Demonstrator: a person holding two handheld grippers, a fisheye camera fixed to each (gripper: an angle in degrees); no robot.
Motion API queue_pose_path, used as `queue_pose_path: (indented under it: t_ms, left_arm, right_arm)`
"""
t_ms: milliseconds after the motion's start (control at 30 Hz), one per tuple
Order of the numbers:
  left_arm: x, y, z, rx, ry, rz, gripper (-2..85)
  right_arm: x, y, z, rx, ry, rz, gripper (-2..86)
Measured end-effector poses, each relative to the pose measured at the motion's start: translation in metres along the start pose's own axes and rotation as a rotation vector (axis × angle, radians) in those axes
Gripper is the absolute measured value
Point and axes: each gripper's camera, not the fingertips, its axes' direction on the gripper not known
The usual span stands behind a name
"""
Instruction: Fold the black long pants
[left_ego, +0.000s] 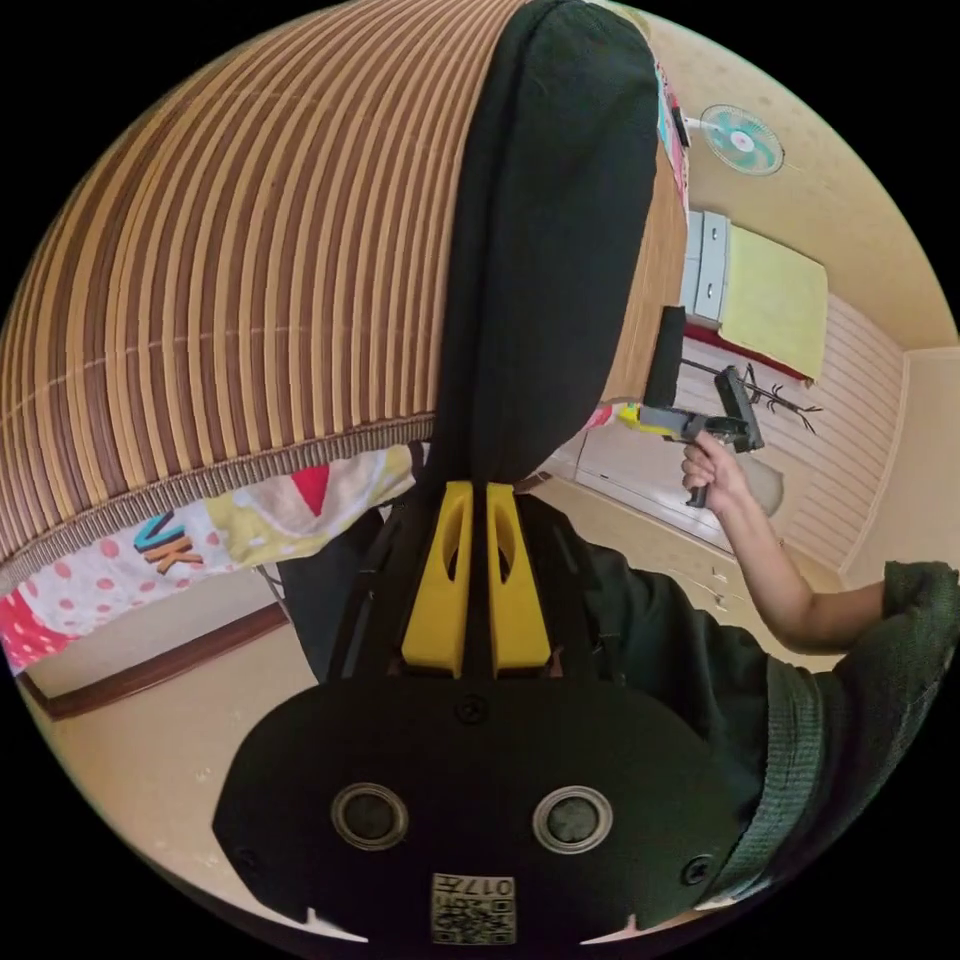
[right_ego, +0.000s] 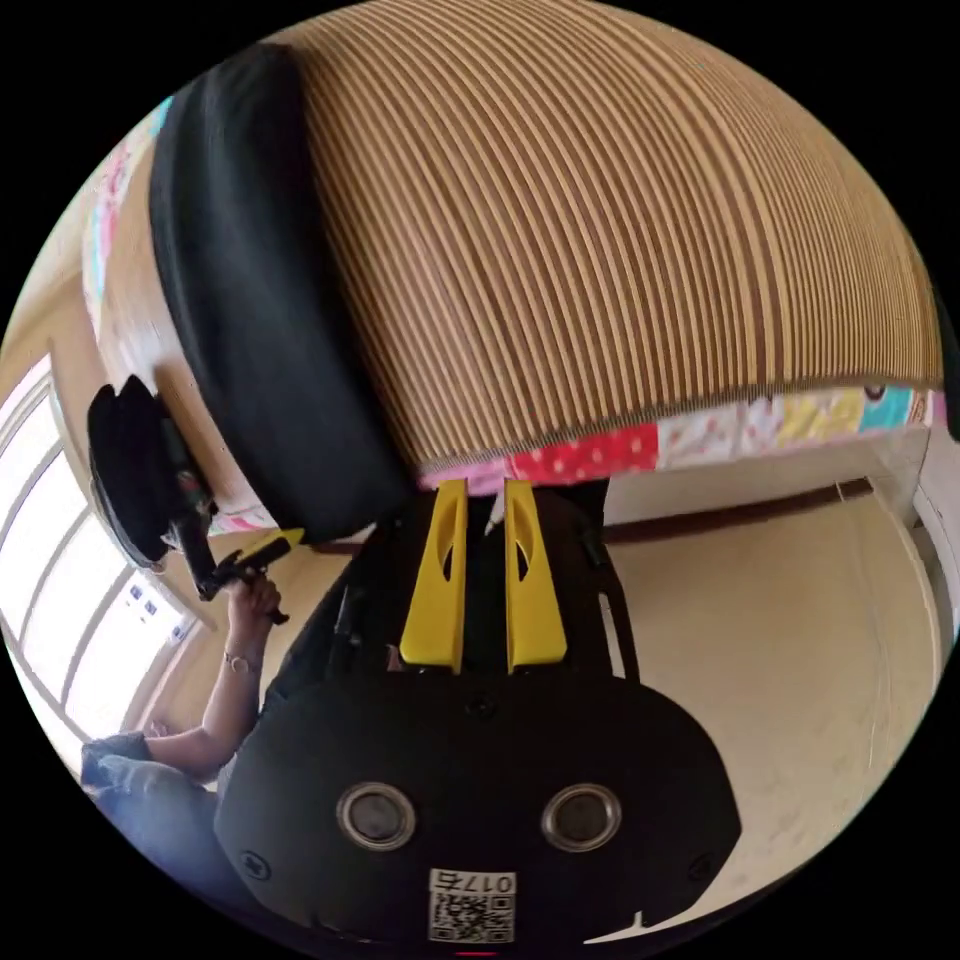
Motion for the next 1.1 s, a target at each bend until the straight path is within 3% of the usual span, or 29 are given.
queue_pose_path:
  t_ms: [67, 167, 267, 433, 500, 567, 733, 867, 1000, 1100]
  left_arm:
    - [0.006, 0.003, -0.001, 0.015, -0.031, 0.030, -0.2]
    - [0.008, 0.008, -0.004, 0.036, -0.036, 0.042, -0.2]
    - [0.007, 0.010, -0.004, 0.048, -0.028, 0.021, -0.2]
    - [0.008, 0.011, -0.005, 0.052, -0.031, 0.004, -0.1]
    - [0.007, 0.013, -0.005, 0.063, -0.022, -0.004, -0.2]
    - [0.005, 0.014, -0.006, 0.070, -0.005, -0.013, -0.2]
    - [0.010, 0.021, -0.012, 0.098, 0.060, 0.062, -0.3]
    - [0.023, 0.036, -0.026, 0.125, 0.160, 0.217, -0.2]
    - [0.014, 0.042, -0.024, 0.104, 0.015, 0.132, 0.9]
    - [-0.012, 0.034, -0.025, 0.103, 0.079, -0.012, 3.5]
  right_arm:
    - [-0.062, -0.046, -0.039, 0.171, 0.034, -0.182, 7.4]
    - [-0.163, -0.117, -0.059, 0.260, 0.145, -0.404, 9.9]
    - [-0.256, -0.190, -0.067, 0.279, 0.051, -0.553, 10.6]
    - [-0.350, -0.280, -0.070, 0.405, 0.107, -0.507, 11.7]
    - [-0.361, -0.301, -0.061, 0.447, 0.134, -0.478, 11.2]
    - [-0.360, -0.332, -0.022, 0.372, 0.263, -0.455, 9.3]
    - [-0.346, -0.311, -0.012, 0.481, 0.338, -0.577, 4.4]
    - [-0.336, -0.260, -0.047, 0.657, 0.188, -0.612, 3.6]
    - [-0.343, -0.245, -0.043, 0.652, 0.089, -0.713, 3.7]
    - [-0.352, -0.274, -0.016, 0.587, 0.293, -0.666, 5.1]
